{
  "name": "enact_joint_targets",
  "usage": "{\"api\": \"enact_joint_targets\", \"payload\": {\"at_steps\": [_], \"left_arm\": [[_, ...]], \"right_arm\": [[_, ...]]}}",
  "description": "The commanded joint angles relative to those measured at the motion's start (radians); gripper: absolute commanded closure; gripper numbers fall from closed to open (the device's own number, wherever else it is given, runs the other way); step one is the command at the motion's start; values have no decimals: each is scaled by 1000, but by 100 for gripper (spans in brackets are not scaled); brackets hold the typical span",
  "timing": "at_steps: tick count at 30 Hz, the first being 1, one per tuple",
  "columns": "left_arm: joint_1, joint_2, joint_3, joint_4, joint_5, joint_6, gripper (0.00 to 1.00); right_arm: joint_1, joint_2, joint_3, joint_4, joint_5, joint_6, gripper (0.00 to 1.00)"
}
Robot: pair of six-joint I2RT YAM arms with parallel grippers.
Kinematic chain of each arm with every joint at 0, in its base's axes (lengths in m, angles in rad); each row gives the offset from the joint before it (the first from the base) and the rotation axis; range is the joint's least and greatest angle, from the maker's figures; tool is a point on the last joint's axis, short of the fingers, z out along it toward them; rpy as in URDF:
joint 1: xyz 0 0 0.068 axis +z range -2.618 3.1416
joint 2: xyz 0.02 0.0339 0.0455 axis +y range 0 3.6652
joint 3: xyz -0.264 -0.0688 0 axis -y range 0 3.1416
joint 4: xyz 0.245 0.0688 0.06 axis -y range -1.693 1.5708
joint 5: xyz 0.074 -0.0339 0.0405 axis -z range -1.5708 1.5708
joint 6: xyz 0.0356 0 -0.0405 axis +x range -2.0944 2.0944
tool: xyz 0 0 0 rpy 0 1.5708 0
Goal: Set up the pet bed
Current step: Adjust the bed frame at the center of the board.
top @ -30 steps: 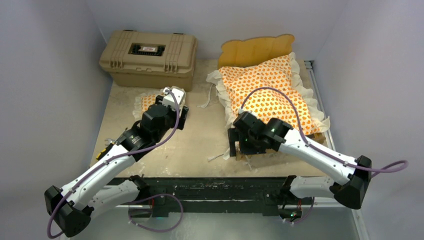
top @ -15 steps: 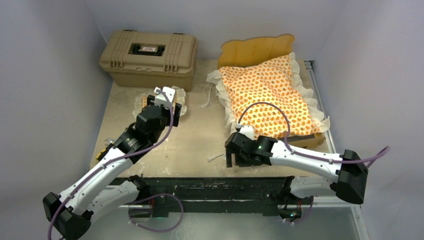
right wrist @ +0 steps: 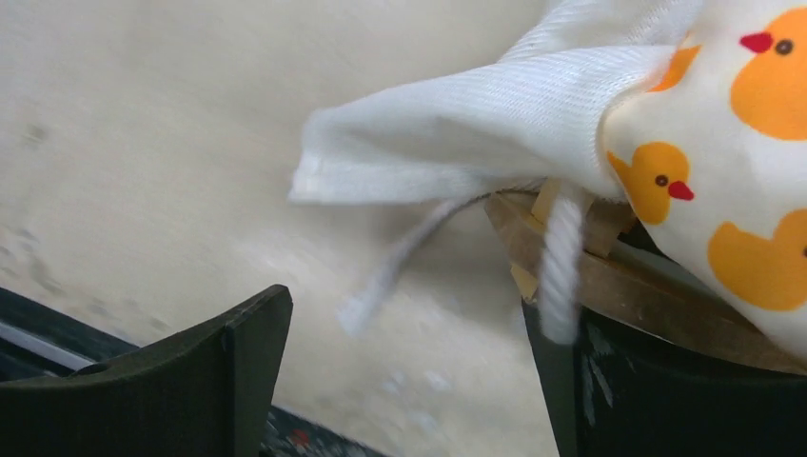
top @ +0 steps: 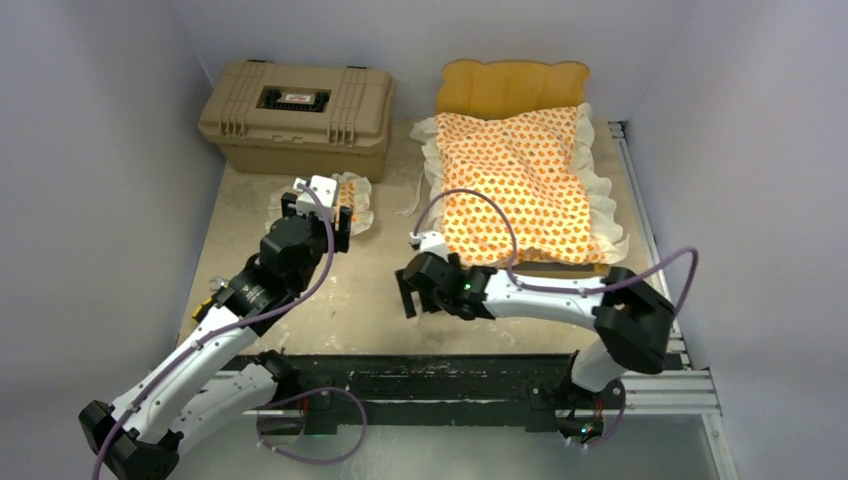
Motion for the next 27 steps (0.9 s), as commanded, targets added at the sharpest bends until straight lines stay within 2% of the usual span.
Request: {"api": "enact_joint_targets", "payload": {"at_steps": [1, 3, 5, 8, 10, 12, 15, 19, 22, 24, 27], "left_arm": [[11, -37, -15, 50, -56, -2, 33], [12, -46, -19, 53, -72, -2, 33], [13, -57, -23, 55, -78, -1, 33], [14, -65, -28, 60, -78, -1, 33], [14, -66, -29, 67, -73, 2, 33], [15, -62, -27, 69, -63, 3, 33], [19, -55, -26, 69, -48, 1, 33], [21, -48, -22, 67, -28, 0, 33], [23, -47, -21, 62, -13, -3, 33], [23, -47, -22, 61, -2, -5, 33], [23, -39, -19, 61, 18, -7, 33]], "right_arm": [[0, 118, 202, 302, -70, -193, 5], [0, 184, 319, 214, -87, -207, 4], [-2, 183, 369, 123, -138, -230, 3], [-25, 85, 374, 3, -173, -257, 1], [-91, 8, 397, -109, -200, -258, 1], [-209, -73, 403, -185, -232, -258, 1], [-475, -180, 382, -231, -245, -270, 1], [-820, -198, 353, -257, -254, -260, 1], [-1062, -215, 289, -203, -289, -229, 1], [-1163, -233, 248, -155, -248, -213, 1], [-1265, -220, 186, -95, -289, -213, 1]]}}
